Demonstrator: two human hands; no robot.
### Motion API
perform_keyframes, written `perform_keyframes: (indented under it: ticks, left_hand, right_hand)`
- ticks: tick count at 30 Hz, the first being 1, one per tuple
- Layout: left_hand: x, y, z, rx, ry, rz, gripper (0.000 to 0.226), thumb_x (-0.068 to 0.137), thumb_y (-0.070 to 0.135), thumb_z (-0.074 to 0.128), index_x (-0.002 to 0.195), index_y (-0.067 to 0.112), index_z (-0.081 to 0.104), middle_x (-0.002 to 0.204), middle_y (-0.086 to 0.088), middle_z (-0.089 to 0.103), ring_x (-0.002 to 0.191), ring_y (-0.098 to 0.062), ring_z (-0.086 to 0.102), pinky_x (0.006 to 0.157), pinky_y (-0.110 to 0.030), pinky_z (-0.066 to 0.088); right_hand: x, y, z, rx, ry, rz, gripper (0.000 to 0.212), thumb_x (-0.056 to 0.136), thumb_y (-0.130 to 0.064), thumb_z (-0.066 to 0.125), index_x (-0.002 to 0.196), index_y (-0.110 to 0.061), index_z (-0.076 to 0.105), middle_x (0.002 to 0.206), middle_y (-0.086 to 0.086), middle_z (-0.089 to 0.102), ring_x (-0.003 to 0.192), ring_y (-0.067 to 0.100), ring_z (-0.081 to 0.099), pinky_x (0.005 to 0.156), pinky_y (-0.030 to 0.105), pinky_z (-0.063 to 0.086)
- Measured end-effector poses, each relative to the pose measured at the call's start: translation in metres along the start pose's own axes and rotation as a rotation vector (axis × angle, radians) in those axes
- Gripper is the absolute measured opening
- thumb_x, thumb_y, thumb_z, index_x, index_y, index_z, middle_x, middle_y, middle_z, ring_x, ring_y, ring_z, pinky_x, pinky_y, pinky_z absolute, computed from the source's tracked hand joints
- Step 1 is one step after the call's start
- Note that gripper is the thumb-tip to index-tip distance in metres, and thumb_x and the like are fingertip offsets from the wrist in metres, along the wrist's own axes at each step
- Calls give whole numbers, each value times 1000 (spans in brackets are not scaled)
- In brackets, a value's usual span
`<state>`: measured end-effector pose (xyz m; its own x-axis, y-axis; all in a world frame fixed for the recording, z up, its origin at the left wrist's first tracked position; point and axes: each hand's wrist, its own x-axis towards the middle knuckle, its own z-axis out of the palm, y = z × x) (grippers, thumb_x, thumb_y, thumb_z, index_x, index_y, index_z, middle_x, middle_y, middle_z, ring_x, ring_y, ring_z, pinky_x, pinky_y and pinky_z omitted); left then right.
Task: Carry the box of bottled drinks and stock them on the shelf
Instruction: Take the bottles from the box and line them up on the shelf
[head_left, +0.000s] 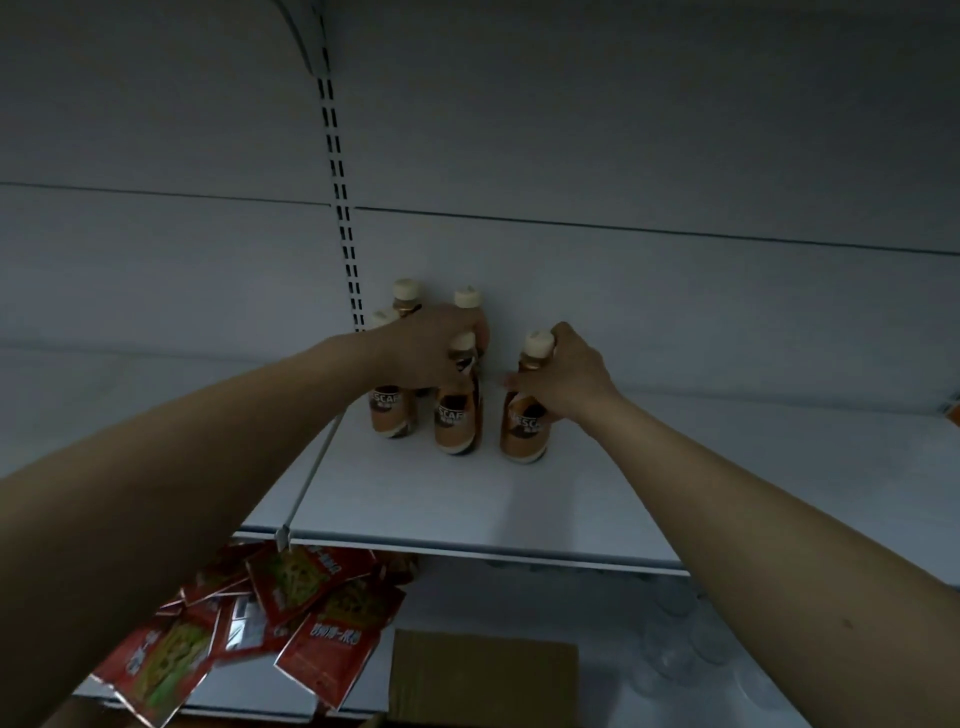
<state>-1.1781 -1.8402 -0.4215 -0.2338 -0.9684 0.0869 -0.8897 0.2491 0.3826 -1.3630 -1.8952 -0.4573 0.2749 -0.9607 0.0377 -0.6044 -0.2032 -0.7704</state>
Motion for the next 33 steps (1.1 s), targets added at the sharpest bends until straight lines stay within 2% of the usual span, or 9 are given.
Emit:
perform_keyframes:
  ticks: [2, 5, 10, 13, 17, 22, 26, 30, 33]
  left_hand:
    - [2, -1, 8, 17, 32, -9, 36, 74, 12, 75, 95, 22, 47, 98, -2, 55, 88, -22, 55, 78, -36, 48]
    - [3, -6, 19, 48, 124, 6, 38, 73, 8, 72, 92, 24, 44, 96, -2, 52, 86, -24, 53, 78, -41, 47]
    - [8, -13, 26, 44, 235, 11, 39, 75, 5, 70, 108, 13, 50, 92, 3, 42, 84, -21, 46, 70, -30, 34]
    - [10, -16, 26, 60, 238, 0, 46, 78, 6, 69, 119, 12, 48, 97, 0, 42, 87, -21, 45, 74, -28, 33]
    - [12, -20, 32, 72, 258, -16, 55, 83, 8, 66, 133, 11, 43, 123, -12, 48, 106, -28, 49, 81, -29, 34]
    - [12, -20, 32, 54, 265, 7, 43, 80, 3, 64, 119, 10, 48, 115, -10, 47, 92, -17, 38, 75, -32, 33]
    - [11, -15, 32, 68, 225, -49, 51, 78, 3, 67, 122, 14, 45, 118, -8, 45, 100, -26, 48, 74, -30, 33]
    - [12, -8, 26, 47, 125, -140, 69, 80, 13, 68, 141, 17, 35, 140, -12, 41, 124, -29, 44, 88, -32, 38]
    - [8, 0, 22, 70, 150, -210, 74, 80, 25, 71, 144, 21, 33, 143, -11, 39, 127, -31, 42, 98, -37, 37]
  right_hand:
    - [-2, 4, 1, -38, -40, -38, 51, 65, -24, 83, 105, -15, 52, 101, 3, 62, 100, 28, 62, 83, 50, 57]
    - [2, 9, 2, -4, -30, -65, 48, 69, -14, 80, 110, -15, 54, 103, 2, 62, 103, 26, 61, 89, 46, 55]
    - [29, 7, 7, -6, -65, -122, 49, 78, -5, 72, 122, -6, 49, 113, 10, 61, 109, 28, 59, 91, 36, 51]
    - [44, 5, 12, -17, -66, -151, 49, 81, -2, 69, 124, -3, 45, 118, 17, 60, 111, 32, 58, 91, 36, 48]
    - [60, 0, 18, -39, -79, -166, 47, 84, -2, 64, 126, 0, 42, 119, 20, 58, 113, 34, 57, 93, 41, 46]
    - [66, -2, 20, -36, -101, -142, 50, 85, -2, 63, 128, -1, 39, 117, 18, 57, 113, 34, 56, 92, 41, 45]
    - [62, -4, 21, -34, -123, -59, 52, 87, -7, 64, 130, 0, 36, 125, 23, 54, 114, 37, 55, 96, 46, 47]
    - [47, -8, 16, 38, -151, 77, 72, 88, -24, 67, 139, 0, 22, 132, 22, 50, 107, 30, 54, 85, 39, 46]
    - [31, -11, 6, 25, -97, 114, 69, 89, -26, 66, 138, 0, 25, 134, 22, 50, 108, 29, 54, 82, 37, 45]
